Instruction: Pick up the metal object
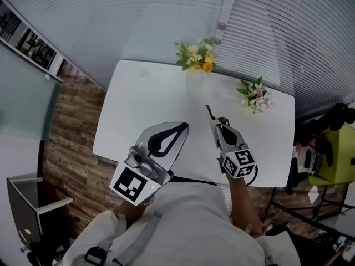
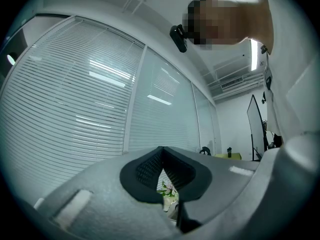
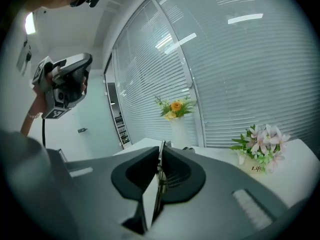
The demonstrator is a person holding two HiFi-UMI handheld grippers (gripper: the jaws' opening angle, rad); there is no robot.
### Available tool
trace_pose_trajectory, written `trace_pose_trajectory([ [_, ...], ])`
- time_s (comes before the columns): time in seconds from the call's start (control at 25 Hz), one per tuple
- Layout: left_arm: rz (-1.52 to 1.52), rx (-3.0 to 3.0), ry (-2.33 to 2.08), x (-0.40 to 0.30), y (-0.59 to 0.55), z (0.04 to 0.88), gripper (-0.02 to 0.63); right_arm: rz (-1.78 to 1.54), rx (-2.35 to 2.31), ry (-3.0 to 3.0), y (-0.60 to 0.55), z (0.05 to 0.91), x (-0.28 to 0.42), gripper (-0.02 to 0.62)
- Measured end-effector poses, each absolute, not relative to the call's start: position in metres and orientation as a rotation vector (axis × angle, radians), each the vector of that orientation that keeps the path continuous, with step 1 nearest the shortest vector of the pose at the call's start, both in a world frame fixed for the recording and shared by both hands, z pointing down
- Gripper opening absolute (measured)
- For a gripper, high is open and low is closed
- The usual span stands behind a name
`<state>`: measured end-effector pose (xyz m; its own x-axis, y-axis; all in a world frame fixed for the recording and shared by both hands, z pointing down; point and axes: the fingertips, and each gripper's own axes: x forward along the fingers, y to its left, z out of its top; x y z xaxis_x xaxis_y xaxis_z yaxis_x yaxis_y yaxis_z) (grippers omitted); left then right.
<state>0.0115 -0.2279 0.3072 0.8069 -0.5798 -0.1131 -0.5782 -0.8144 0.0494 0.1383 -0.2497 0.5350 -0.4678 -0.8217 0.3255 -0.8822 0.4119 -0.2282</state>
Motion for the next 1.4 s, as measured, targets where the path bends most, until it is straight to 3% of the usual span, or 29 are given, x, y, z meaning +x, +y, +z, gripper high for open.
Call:
trace_pose_trajectory([
  [1.4,-0.188,2.983,-0.963,0.013,-0.231,0.306,0.005,-0.13,1.507,-2.582,-0.208,0.302,0.116,0.025],
])
